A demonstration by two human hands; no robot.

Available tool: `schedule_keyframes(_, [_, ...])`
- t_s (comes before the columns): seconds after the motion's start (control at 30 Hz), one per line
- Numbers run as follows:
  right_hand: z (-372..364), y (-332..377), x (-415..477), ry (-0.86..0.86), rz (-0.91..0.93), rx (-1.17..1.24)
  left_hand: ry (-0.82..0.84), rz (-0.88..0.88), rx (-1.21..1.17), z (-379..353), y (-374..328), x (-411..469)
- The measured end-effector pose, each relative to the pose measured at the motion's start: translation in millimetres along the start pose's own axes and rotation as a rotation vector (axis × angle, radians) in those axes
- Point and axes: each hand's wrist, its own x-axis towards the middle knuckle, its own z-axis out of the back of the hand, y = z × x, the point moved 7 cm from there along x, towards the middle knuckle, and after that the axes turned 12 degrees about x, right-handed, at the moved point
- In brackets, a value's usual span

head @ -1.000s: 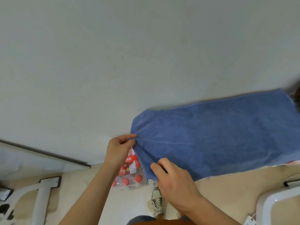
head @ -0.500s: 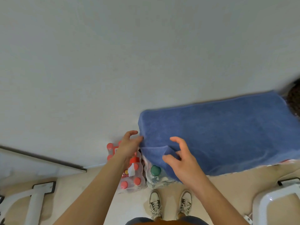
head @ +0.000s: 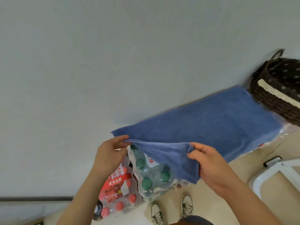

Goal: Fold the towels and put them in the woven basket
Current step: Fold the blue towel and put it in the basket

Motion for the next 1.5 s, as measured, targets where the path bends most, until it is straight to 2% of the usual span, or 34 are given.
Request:
schedule_keyframes(0.03, [1.3, 1.7, -4.3, 0.062, -0.059, 0.138, -0.052, -0.085, 0.183, 1.8, -10.1, 5.7])
schedule_keyframes(0.1, [7.4, 5.1, -10.8, 0.111, -0.097, 0.265, -0.121, -0.146, 0.381, -1.1, -23.4, 18.9])
schedule_keyframes(0.2, [30.5, 7.7, -14.9, 0.043, -0.040, 0.296, -0.147, -0.159, 0.427, -9.4, -37.8, 35.8])
schedule_keyframes(0.33, [88.4, 16.0, -25.4, -0.308, 0.138, 0.114, -0.307, -0.278, 0.313, 0.3, -93.1, 45.8])
schedule_keyframes(0.53, [171.9, 50.2, -37.8, -0.617, 0.290, -0.099, -0.371, -0.466, 0.079, -7.3, -228.2, 46.6])
schedule_keyframes(0.6, [207.4, 60.4, -39.4, -0.744, 0.281, -0.249, -0.358, -0.565, 0.075, -25.6, -272.6, 49.5])
schedule_keyframes(0.67, [246.3, 65.9, -34.6, -0.836, 0.194, -0.477, -0.314, -0.693, 0.169, -59.7, -308.6, 58.3])
schedule_keyframes(0.73, [281.0, 68.3, -24.0, -0.867, 0.049, -0.743, -0.157, -0.782, 0.308, -109.5, -327.1, 71.8])
schedule_keyframes(0.8, [304.5, 76.7, -10.5, -0.882, -0.045, -1.037, 0.003, -0.756, 0.369, -153.6, -326.3, 86.6])
schedule_keyframes(0.83, [310.3, 84.3, -1.6, -0.880, -0.024, -1.131, 0.047, -0.716, 0.378, -168.5, -323.1, 92.3])
schedule_keyframes(0.93, [304.5, 112.3, 39.6, -0.748, 0.154, -1.079, 0.086, -0.610, 0.363, -193.1, -315.8, 102.9])
schedule_keyframes(1.0, [284.7, 128.0, 78.5, -0.614, 0.200, -1.047, 0.103, -0.559, 0.355, -199.4, -311.6, 104.9])
schedule_keyframes(1.1, [254.1, 138.8, 142.4, -0.462, 0.229, -1.085, 0.117, -0.534, 0.343, -203.9, -302.4, 103.0])
schedule_keyframes(1.2, [242.7, 144.6, 194.9, -0.383, 0.165, -1.189, 0.132, -0.495, 0.328, -205.3, -293.7, 96.2])
schedule_keyframes(1.3, [245.7, 153.9, 223.6, -0.392, 0.084, -1.272, 0.087, -0.509, 0.256, -199.4, -293.9, 87.8])
schedule_keyframes(1.4, [250.2, 159.2, 231.1, -0.470, 0.148, -1.334, 0.000, -0.532, 0.230, -196.7, -288.5, 84.0])
schedule_keyframes(1.5, [246.8, 160.0, 220.4, -0.441, 0.200, -1.389, -0.126, -0.573, 0.220, -189.5, -293.4, 78.5])
